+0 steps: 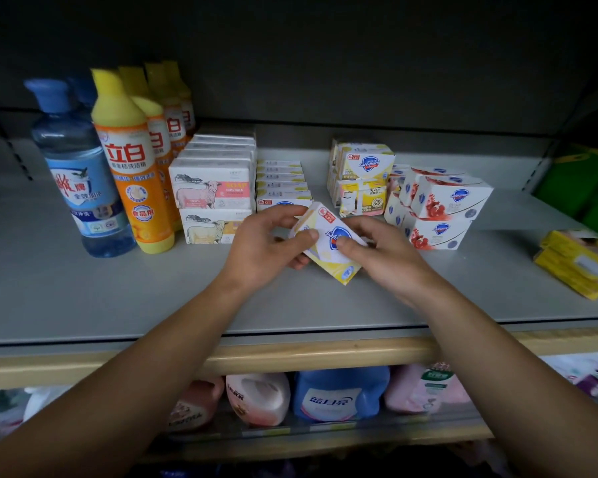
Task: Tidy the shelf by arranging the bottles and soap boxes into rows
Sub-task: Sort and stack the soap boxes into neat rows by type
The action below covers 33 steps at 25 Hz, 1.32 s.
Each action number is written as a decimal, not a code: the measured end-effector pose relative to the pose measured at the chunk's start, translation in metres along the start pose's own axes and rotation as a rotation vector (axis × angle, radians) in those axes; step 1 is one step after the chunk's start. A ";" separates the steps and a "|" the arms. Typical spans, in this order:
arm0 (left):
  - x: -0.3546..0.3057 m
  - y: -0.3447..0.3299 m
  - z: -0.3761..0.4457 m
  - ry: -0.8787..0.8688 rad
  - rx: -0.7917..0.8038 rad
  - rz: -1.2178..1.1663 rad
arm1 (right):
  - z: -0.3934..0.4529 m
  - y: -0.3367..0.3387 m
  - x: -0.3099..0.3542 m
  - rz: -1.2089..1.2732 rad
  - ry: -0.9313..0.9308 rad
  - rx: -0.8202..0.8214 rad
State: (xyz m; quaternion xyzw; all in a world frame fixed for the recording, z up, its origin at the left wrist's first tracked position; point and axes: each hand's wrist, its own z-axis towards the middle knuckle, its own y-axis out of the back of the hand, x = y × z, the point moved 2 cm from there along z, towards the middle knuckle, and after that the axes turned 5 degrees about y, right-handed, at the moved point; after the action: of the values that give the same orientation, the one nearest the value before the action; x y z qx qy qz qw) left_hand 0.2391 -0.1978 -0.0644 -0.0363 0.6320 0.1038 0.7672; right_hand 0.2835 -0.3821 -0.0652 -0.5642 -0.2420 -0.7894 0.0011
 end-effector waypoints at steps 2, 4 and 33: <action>-0.016 0.018 0.006 -0.148 -0.082 0.328 | 0.011 0.003 0.006 -0.193 0.038 -0.052; -0.032 0.042 0.012 -0.378 -0.233 0.692 | 0.024 0.001 0.009 -0.375 0.097 -0.098; -0.016 0.085 0.054 -0.331 -0.383 1.268 | 0.070 -0.038 -0.014 -0.676 0.301 -0.023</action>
State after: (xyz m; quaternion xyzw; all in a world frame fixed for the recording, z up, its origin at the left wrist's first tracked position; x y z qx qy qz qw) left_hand 0.2704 -0.1063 -0.0317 0.2224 0.3761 0.6474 0.6245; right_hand 0.3408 -0.3257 -0.0752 -0.3297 -0.4031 -0.8220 -0.2304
